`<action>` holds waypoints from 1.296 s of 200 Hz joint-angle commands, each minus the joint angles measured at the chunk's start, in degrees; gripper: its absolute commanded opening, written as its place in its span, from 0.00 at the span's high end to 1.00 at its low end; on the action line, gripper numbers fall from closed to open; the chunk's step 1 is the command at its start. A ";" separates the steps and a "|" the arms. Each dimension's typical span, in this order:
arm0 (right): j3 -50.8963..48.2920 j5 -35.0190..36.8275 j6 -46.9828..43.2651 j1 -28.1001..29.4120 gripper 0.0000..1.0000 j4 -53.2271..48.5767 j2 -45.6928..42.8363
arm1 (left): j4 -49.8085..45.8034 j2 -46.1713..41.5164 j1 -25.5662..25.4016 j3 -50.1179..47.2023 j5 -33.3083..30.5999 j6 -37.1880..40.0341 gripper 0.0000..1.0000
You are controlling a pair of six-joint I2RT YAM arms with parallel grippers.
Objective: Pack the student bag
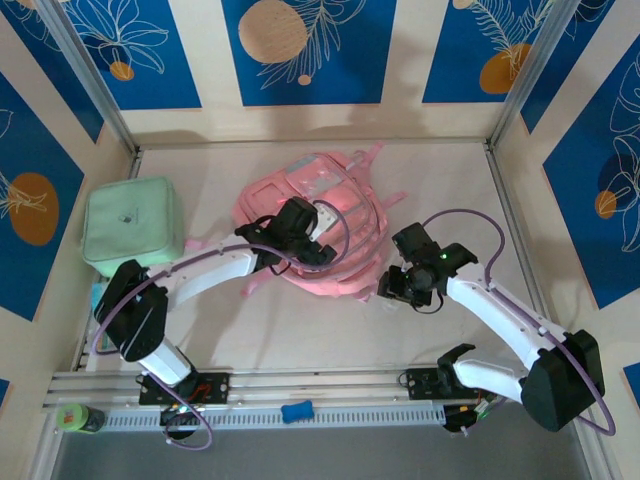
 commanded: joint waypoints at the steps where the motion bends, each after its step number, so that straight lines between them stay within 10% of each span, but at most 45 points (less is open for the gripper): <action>1: 1.71 -2.68 -1.93 -0.45 0.54 0.38 -0.15 | 2.69 2.26 -0.72 1.80 0.82 4.16 0.13; 83: 3.01 -3.57 -2.65 0.08 0.55 1.63 1.62 | 1.45 9.47 -2.08 8.13 -15.23 6.29 0.31; 186: 6.12 0.84 -4.01 3.32 0.56 0.08 3.40 | -0.96 7.28 -1.04 9.98 -13.23 4.43 0.62; 259: 9.53 -1.64 -6.37 3.24 0.56 1.46 5.76 | -1.45 7.10 0.88 11.84 -9.18 -1.43 0.66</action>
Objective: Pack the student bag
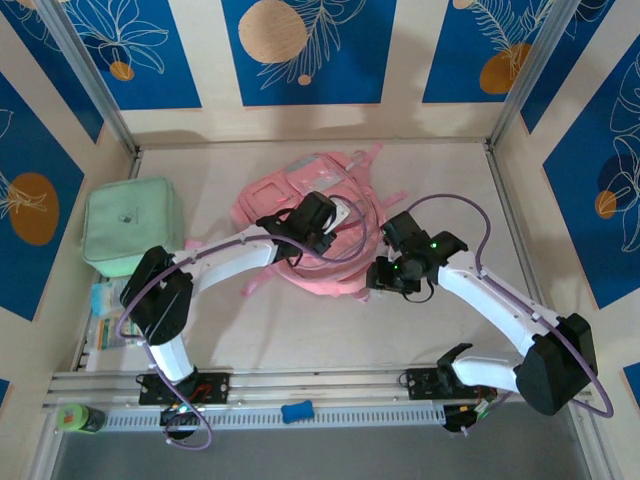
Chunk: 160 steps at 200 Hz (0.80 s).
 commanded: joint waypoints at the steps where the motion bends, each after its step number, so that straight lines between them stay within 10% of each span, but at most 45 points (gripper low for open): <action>1: 2.61 -1.29 -1.44 0.07 0.56 0.10 0.71 | 0.10 -1.02 2.10 3.05 -0.01 -3.66 0.67; 51: 4.11 -3.38 -1.64 -0.06 0.57 2.01 1.99 | -0.70 -1.48 2.11 4.11 2.44 -6.23 1.00; 97: 9.78 -9.18 -3.85 -1.91 0.57 4.60 6.57 | 5.70 -6.62 1.71 2.32 14.85 -18.59 1.00; 160: 19.30 -12.74 -4.66 -4.22 0.56 6.64 17.86 | 7.80 -7.24 1.54 1.23 14.32 -23.65 1.00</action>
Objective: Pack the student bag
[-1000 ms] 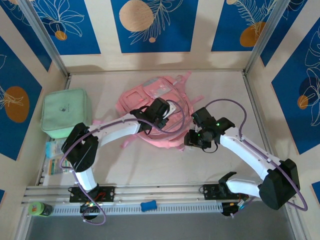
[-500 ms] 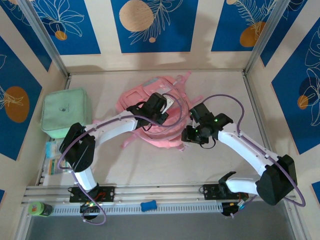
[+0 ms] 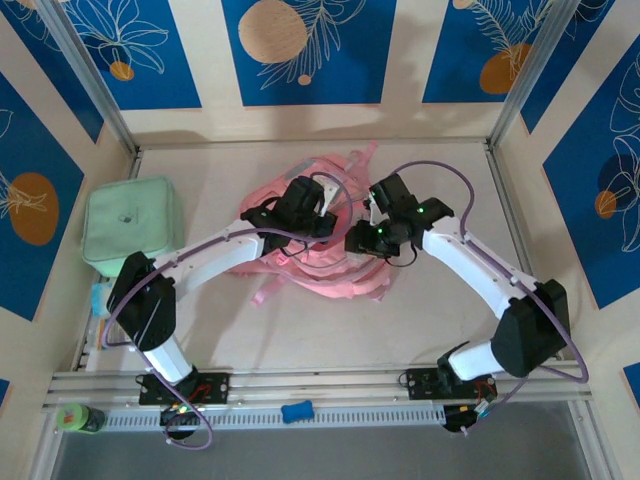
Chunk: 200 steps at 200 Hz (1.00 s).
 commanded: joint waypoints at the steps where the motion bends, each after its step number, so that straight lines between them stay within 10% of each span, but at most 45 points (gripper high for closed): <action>1: 3.11 -4.41 -0.67 -1.30 0.56 1.45 4.11 | 5.63 -3.22 -0.34 -0.14 1.95 -3.65 1.00; 114: 7.06 -7.93 1.65 -3.31 0.40 5.31 9.82 | 6.91 -3.76 0.10 -1.09 2.30 -6.02 1.00; 200: -7.20 -16.53 10.19 -4.87 0.73 15.99 3.31 | 6.74 -4.47 0.16 -0.62 5.07 -7.46 1.00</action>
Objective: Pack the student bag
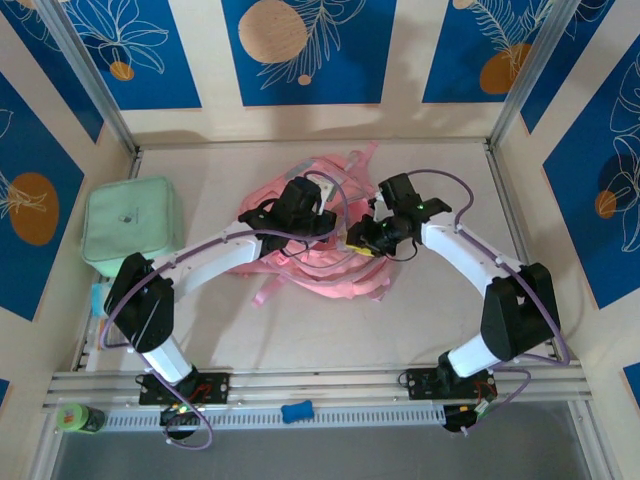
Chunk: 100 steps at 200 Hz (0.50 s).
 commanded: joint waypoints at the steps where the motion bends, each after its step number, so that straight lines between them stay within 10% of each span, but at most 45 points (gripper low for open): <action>1: -1.25 -4.21 4.14 0.62 0.74 5.99 -0.12 | 3.77 -3.62 -0.28 1.30 3.44 -1.93 1.00; 100: -1.96 -5.08 16.34 5.37 0.93 31.87 8.90 | 5.12 -3.00 -0.35 2.19 3.59 -4.98 1.00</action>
